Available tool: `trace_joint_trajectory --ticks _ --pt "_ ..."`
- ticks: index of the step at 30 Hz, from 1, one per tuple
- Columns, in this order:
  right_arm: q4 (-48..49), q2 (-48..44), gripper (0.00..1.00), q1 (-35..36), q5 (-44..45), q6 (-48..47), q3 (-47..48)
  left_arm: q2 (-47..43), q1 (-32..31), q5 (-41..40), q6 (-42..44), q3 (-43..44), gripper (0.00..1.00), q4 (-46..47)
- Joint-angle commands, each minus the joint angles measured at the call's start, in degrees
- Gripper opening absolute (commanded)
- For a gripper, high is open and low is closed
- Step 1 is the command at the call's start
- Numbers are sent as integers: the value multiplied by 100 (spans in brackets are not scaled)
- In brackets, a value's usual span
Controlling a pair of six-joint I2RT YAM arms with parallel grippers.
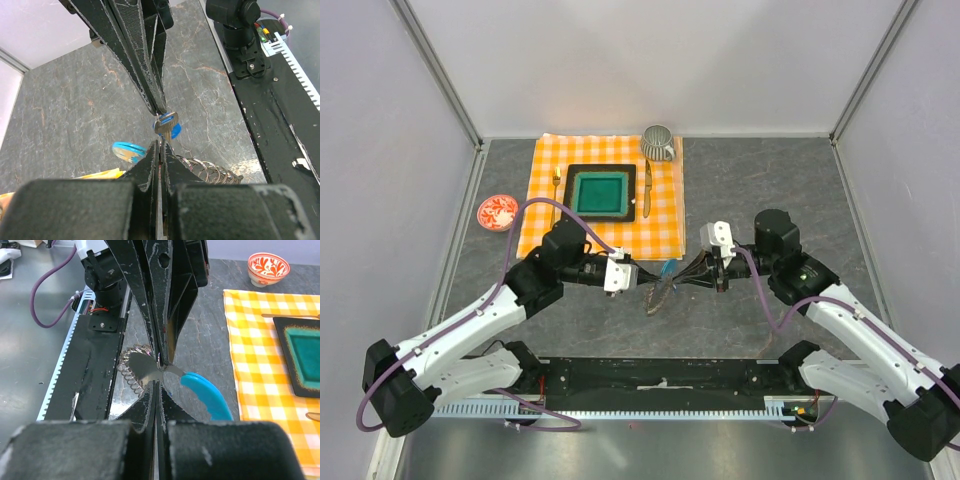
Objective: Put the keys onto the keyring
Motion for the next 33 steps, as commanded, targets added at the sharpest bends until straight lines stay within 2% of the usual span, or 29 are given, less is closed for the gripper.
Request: trace_joint_trajectory --ticks 1,10,21,33 --pt "324 -76 0 118 88 -206 -52 -72 8 85 297 152 2 322" --pt "377 -102 0 399 537 -223 -131 -257 -10 -11 -204 -85 2 787" --pt "482 -269 0 478 819 -250 -184 -178 -62 -301 -319 -112 2 840" --pt "746 -366 0 478 916 -109 -325 -143 -97 -214 -345 -138 2 858"
